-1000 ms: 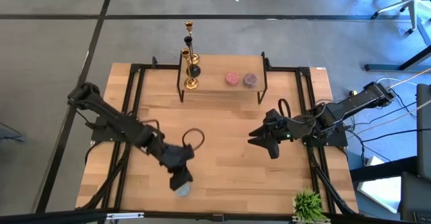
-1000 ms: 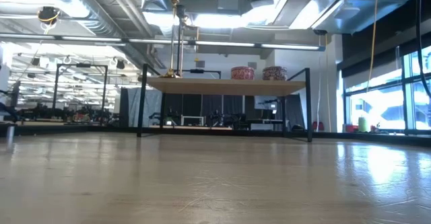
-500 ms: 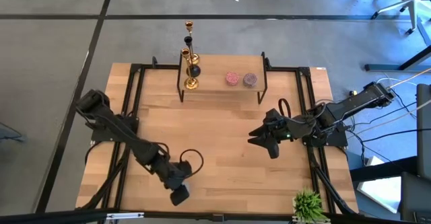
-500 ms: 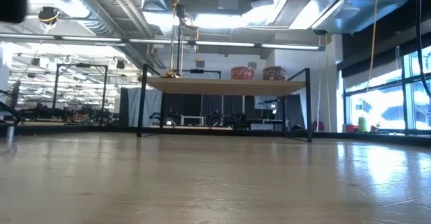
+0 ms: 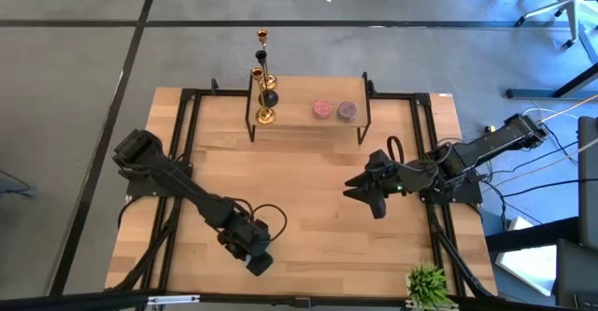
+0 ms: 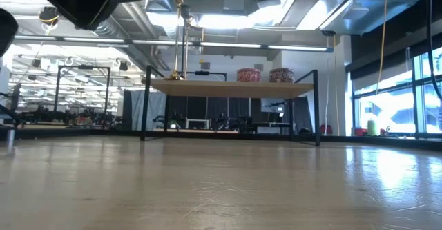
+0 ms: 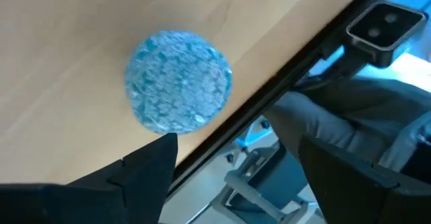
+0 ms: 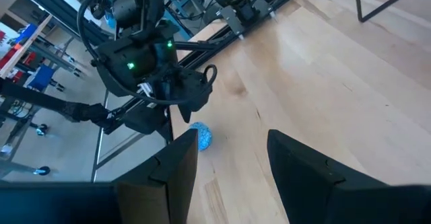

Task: Pick & Place candle stick holders
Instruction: Put the blue candle on the shelf

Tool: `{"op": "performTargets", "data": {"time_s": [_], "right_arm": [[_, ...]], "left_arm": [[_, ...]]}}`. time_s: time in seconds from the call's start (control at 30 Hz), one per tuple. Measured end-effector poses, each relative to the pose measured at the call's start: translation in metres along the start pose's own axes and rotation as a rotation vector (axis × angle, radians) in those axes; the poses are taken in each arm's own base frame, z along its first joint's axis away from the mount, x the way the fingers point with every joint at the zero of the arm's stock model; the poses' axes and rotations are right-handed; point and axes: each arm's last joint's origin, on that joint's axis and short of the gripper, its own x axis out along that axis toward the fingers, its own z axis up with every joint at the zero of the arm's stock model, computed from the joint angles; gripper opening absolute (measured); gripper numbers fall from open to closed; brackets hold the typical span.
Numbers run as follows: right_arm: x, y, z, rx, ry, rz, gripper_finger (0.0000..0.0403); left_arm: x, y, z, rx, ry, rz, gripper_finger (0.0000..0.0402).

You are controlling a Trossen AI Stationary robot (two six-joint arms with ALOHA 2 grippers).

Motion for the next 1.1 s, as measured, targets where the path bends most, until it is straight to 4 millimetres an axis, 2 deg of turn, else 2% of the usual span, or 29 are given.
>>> {"op": "performTargets", "data": {"time_s": [0.27,0.57,0.83,1.0,1.1], "right_arm": [[0.0,0.0,0.001,0.003,-0.017,-0.014,0.0184],[0.0,0.0,0.002,0.007,-0.059,-0.036,0.0184],[0.0,0.0,0.003,0.028,-0.065,-0.036,0.0184],[0.0,0.0,0.002,0.033,-0.065,-0.036,0.0184],[0.0,0.0,0.002,0.035,-0.064,-0.037,0.0184]], "left_arm": [[-0.003,0.013,0.006,-0.025,0.057,0.119,0.0309],[-0.008,0.014,0.027,-0.015,0.046,0.102,0.0309],[-0.005,0.016,0.03,-0.006,0.034,0.127,0.0308],[-0.004,-0.002,0.021,0.109,0.021,0.146,0.0297],[-0.009,-0.019,0.016,0.232,-0.101,0.147,0.0285]]}}
